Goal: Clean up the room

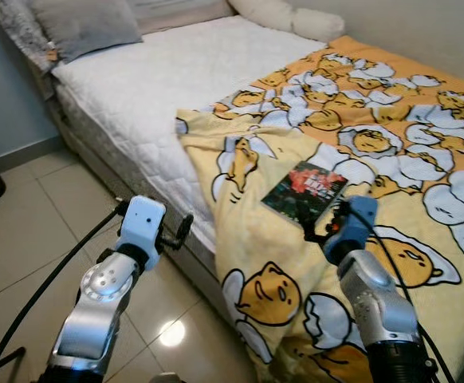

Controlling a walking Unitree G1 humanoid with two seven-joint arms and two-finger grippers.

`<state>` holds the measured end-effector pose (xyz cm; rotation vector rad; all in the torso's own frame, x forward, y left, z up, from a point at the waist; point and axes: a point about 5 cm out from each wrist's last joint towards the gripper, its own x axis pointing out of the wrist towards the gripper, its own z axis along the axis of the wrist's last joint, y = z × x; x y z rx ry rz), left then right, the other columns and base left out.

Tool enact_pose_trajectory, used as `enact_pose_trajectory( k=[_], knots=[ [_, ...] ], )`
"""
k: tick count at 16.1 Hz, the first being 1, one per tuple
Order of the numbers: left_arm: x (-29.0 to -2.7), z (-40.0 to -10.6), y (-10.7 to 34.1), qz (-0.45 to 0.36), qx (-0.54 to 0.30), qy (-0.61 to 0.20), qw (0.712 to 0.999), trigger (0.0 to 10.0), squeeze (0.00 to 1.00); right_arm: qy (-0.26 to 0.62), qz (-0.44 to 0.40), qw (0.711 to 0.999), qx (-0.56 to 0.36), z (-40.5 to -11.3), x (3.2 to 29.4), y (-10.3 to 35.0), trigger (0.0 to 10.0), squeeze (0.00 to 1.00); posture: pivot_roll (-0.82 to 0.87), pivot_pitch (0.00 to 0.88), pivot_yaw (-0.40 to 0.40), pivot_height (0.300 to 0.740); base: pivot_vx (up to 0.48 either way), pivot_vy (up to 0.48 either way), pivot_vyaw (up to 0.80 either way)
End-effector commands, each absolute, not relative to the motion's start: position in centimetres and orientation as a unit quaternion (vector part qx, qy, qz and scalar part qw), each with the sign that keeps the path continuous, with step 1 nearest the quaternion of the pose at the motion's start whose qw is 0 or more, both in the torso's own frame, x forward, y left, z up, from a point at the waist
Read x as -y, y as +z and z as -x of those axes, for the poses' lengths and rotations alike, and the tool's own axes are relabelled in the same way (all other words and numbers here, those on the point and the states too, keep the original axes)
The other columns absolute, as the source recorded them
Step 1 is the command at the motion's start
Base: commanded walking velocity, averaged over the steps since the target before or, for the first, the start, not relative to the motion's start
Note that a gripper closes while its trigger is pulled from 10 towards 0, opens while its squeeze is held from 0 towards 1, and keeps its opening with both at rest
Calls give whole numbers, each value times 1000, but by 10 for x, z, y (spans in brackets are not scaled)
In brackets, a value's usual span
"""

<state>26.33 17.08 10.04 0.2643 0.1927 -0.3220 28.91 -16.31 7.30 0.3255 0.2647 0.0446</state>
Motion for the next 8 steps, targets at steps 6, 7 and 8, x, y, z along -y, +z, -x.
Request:
enact_pose_trajectory(
  k=[6,7,8],
  knots=[
    [-170,-278,108,-98,-71,-126,985,10000,1000,30,-103,986,-131,-282,164,73,10000,0,-8,0,5,740,0,0,0],
    [-167,-277,108,-98,-69,-132,984,10000,1000,34,-109,985,-129,-281,162,74,10000,0,-9,0,5,740,0,0,0],
    [-165,-276,108,-93,-68,-138,984,10000,1000,34,-115,985,-128,-281,161,75,10000,0,-10,0,4,740,247,0,0]
  ],
)
